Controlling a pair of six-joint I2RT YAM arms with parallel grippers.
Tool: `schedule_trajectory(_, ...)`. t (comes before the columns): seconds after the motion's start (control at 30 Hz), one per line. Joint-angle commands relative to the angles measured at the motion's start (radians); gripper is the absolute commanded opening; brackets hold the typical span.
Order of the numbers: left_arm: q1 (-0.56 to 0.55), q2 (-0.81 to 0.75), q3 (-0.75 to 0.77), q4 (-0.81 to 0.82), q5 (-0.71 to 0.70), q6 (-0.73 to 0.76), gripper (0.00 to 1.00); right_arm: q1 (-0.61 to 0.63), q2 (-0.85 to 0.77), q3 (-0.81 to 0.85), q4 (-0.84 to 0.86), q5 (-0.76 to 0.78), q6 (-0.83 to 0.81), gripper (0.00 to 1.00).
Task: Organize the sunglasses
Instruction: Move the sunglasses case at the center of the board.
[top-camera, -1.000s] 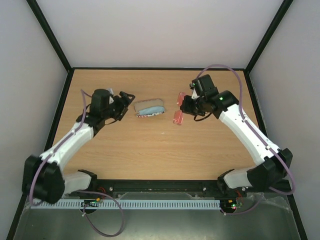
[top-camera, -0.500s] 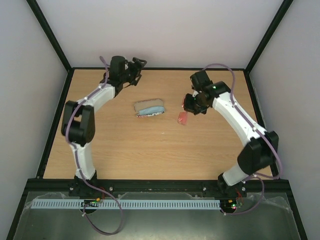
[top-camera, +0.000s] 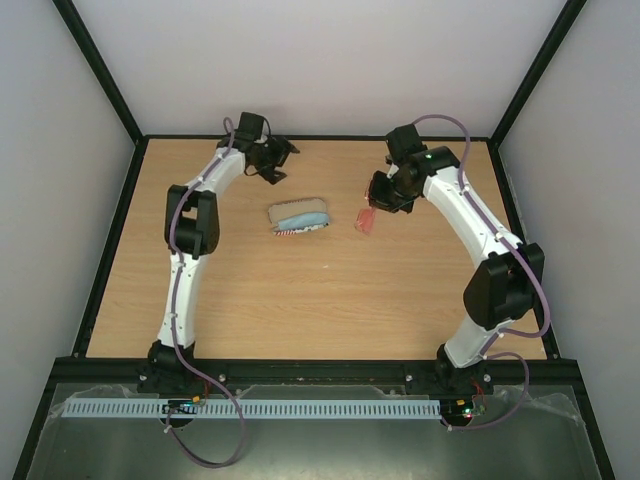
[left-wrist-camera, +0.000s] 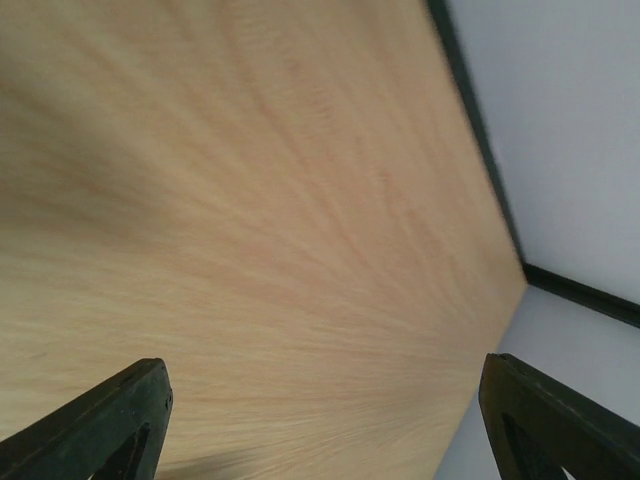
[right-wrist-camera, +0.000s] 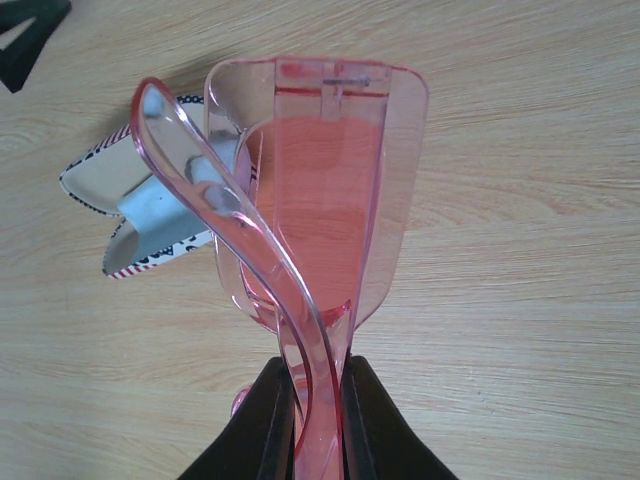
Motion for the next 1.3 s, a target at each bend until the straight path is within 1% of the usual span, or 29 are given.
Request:
schedule_trajectory(0.0, 0.015, 0.037, 0.041, -0.216, 0.083, 0.075, 0.86, 0.0, 0.019, 0.01, -0.042, -0.039, -0.009, 0.01)
schedule_trajectory(0.2, -0.01, 0.078, 0.039, -0.229, 0.161, 0.109, 0.84, 0.001, 0.025, -0.005, -0.023, -0.068, 0.001, 0.01)
schedule_trajectory(0.4, -0.042, 0.097, 0.035, -0.266, 0.194, 0.165, 0.84, 0.001, 0.014, -0.014, -0.02, -0.081, 0.001, 0.01)
schedule_trajectory(0.5, -0.062, 0.08, 0.007, -0.275, 0.201, 0.192, 0.83, 0.0, 0.001, -0.03, -0.018, -0.089, 0.001, 0.01)
schedule_trajectory(0.57, -0.07, 0.044, -0.036, -0.286, 0.193, 0.214, 0.83, 0.0, -0.012, -0.032, -0.018, -0.093, 0.001, 0.01)
schedule_trajectory(0.63, -0.073, -0.007, -0.112, -0.281, 0.177, 0.231, 0.84, 0.0, -0.021, -0.06, -0.019, -0.099, 0.001, 0.01)
schedule_trajectory(0.77, -0.073, -0.123, -0.294, -0.218, 0.154, 0.23, 0.84, 0.0, -0.046, -0.084, -0.019, -0.108, 0.001, 0.01)
schedule_trajectory(0.9, -0.087, -0.21, -0.428, -0.155, 0.153, 0.224, 0.84, 0.0, -0.072, -0.12, -0.015, -0.116, 0.003, 0.01)
schedule_trajectory(1.1, -0.139, -0.28, -0.546, -0.055, 0.168, 0.184, 0.84, 0.0, -0.116, -0.172, -0.007, -0.118, -0.002, 0.01)
schedule_trajectory(1.27, -0.183, -0.281, -0.545, -0.022, 0.164, 0.166, 0.84, 0.0, -0.108, -0.161, -0.029, -0.107, -0.029, 0.01)
